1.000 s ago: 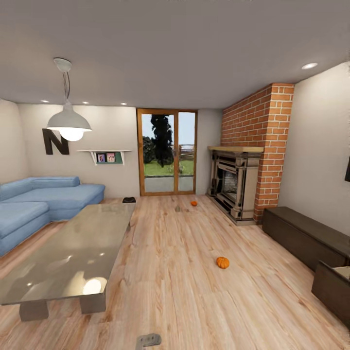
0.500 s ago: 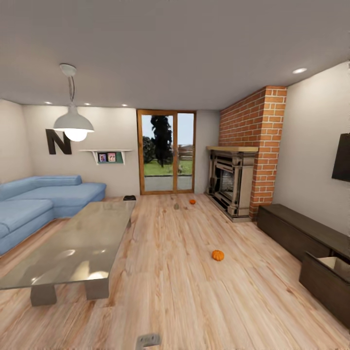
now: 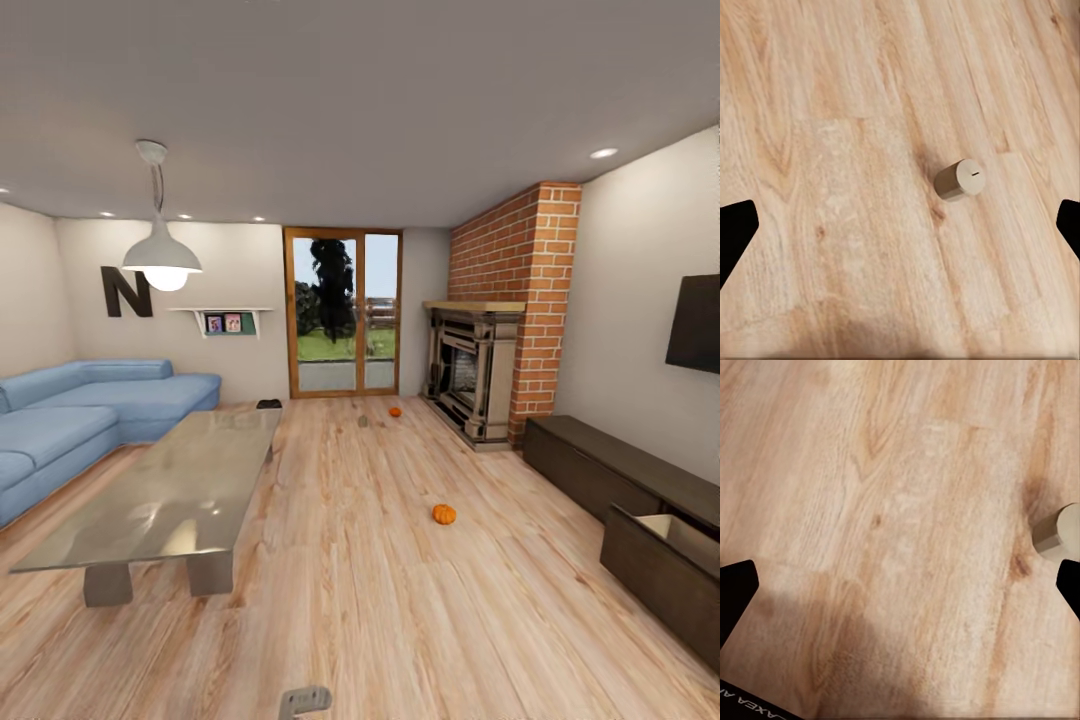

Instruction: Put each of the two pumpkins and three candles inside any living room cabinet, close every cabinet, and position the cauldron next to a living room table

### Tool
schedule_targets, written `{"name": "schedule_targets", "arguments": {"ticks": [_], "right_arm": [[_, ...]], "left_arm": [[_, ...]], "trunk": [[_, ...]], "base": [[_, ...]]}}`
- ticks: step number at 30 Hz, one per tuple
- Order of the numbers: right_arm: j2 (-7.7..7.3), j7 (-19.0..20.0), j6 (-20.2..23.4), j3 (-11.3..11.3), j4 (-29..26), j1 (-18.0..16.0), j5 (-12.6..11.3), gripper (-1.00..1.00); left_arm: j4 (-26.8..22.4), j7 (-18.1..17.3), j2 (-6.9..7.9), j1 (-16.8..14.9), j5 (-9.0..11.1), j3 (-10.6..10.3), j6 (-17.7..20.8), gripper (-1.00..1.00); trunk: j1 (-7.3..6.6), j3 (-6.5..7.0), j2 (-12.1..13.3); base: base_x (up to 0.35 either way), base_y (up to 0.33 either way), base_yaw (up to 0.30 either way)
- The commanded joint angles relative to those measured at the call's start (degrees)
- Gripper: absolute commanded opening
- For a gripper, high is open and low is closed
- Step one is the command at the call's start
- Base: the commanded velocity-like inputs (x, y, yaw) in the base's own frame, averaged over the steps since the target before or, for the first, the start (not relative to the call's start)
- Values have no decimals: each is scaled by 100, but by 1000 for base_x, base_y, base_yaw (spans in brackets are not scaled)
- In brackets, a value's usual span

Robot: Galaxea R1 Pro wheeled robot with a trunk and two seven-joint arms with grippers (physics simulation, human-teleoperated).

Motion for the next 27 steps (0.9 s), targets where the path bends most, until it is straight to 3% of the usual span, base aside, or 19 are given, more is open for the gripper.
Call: {"name": "schedule_targets", "arguments": {"ticks": [1,10,13,15,20,23,26,27], "right_arm": [[1,23,-23,39,11,-6,-61,100],[-6,19,-28,27,4,-6,-67,100],[-7,12,-25,23,3,-6,-70,100],[-6,5,-21,22,-6,-6,-81,100],[0,-57,-15,21,-186,-6,-113,100],[-4,-182,-13,19,-317,-6,-118,100],[-5,-510,-6,15,-512,-6,-120,100],[-3,-775,10,17,-647,-9,-121,100]], "left_arm": [[-10,-13,1,-1,59,-5,48,100],[-10,52,8,-1,43,-12,69,100],[-14,266,23,-1,51,-5,90,100],[-27,497,28,-1,56,-3,100,100],[-257,1662,17,-1,72,3,125,100],[-435,2085,14,-1,74,1,195,100],[-635,2469,7,-11,76,1,540,100],[-713,2606,5,-42,75,0,760,100]], "trunk": [[-1,-7,-4],[-1,-7,-4],[-1,-7,-4],[-1,-7,-4],[-1,-7,-4],[-1,-7,-4],[-1,-7,-4],[-1,-7,-4]], "base": [[-68,0,0],[-10,0,0],[0,0,0],[0,0,0],[0,0,0],[0,0,0],[0,0,0],[0,0,0]]}}
